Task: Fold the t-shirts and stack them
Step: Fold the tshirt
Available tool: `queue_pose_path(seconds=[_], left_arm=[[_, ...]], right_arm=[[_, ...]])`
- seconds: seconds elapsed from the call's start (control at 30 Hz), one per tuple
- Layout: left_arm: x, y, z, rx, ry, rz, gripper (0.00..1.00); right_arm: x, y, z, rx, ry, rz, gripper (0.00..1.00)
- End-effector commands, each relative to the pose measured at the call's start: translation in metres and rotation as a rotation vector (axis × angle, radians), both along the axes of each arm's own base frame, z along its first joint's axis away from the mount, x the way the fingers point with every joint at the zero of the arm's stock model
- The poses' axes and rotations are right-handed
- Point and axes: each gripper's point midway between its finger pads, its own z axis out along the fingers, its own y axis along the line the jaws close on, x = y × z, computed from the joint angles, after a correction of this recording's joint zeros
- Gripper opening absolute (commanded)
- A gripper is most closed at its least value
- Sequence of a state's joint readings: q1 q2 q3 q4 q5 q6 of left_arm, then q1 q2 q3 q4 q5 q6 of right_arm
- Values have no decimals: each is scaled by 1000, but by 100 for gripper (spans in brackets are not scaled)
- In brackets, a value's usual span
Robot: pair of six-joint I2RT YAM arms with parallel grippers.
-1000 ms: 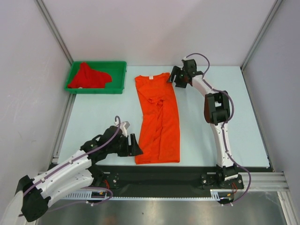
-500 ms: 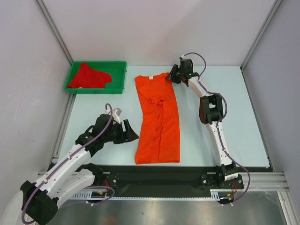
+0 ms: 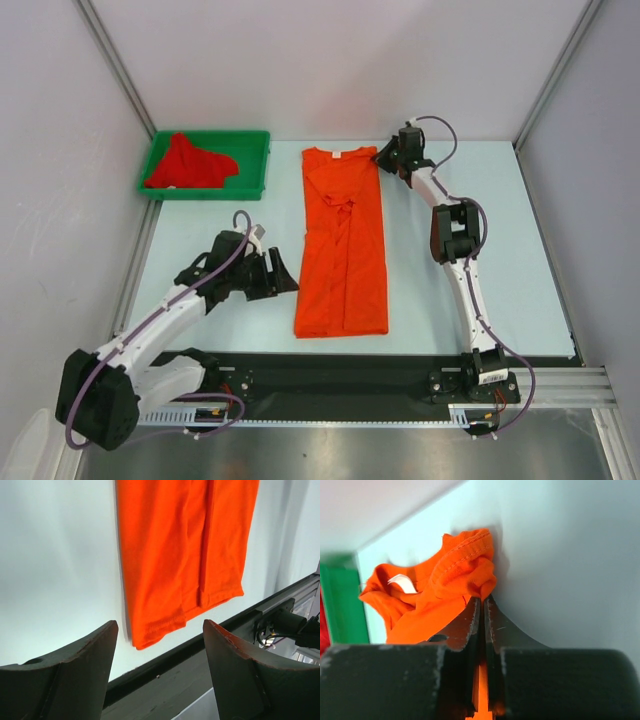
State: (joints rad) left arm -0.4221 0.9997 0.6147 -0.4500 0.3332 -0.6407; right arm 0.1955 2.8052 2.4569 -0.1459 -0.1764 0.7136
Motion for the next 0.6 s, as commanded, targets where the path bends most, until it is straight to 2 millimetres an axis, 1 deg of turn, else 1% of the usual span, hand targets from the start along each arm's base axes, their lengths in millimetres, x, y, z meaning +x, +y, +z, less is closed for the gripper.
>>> queue_pose_path(seconds=[0.0, 0.03, 0.07, 0.13, 0.17, 0.2, 0.23, 0.27, 0.3, 0.33, 0.37, 0.4, 0.43, 0.47, 0.5, 0.53, 0.57], left_arm=[[20, -17, 15, -63, -42, -45, 75], [24, -19, 9, -55, -21, -45, 75], [26, -20, 5, -54, -11, -47, 75], [33, -24, 3, -61, -18, -53, 75], [33, -25, -6, -51, 8, -61, 75], [35, -26, -8, -51, 15, -63, 74], [35, -28, -9, -52, 25, -69, 74], [34, -28, -14, -47, 43, -70, 74], [34, -28, -17, -45, 50, -72, 74], [33, -27, -20, -38, 56, -72, 74], [32, -26, -23, -32, 61, -74, 74], [31, -25, -28, -23, 73, -76, 74], [30, -23, -32, -16, 82, -77, 74], [27, -22, -36, -13, 99, -89, 73], [26, -20, -44, -4, 127, -88, 73], [24, -19, -48, -2, 141, -92, 72], [22, -20, -49, -11, 148, -107, 72]], right_arm=[[27, -38, 1, 66, -48, -101, 4], [27, -36, -6, 76, -50, -93, 4], [27, -32, -5, 90, -54, -75, 9], [25, -29, -6, 95, -54, -61, 14], [23, -27, -6, 99, -46, -47, 20], [22, -26, -4, 103, -41, -39, 24], [22, -27, 4, 100, -49, -30, 27], [18, -27, 6, 96, -28, -18, 33], [16, -30, 9, 88, -21, -15, 37], [11, -39, 9, 64, 13, -15, 41], [8, -43, 26, 57, 9, -10, 49], [6, -50, 33, 48, 21, -12, 53], [-2, -57, 35, 37, 59, -11, 55], [-6, -71, 56, 23, 51, -15, 61], [-11, -79, 61, 17, 67, -19, 63], [-20, -86, 63, 10, 108, -18, 66], [-29, -90, 66, 4, 131, -8, 71]])
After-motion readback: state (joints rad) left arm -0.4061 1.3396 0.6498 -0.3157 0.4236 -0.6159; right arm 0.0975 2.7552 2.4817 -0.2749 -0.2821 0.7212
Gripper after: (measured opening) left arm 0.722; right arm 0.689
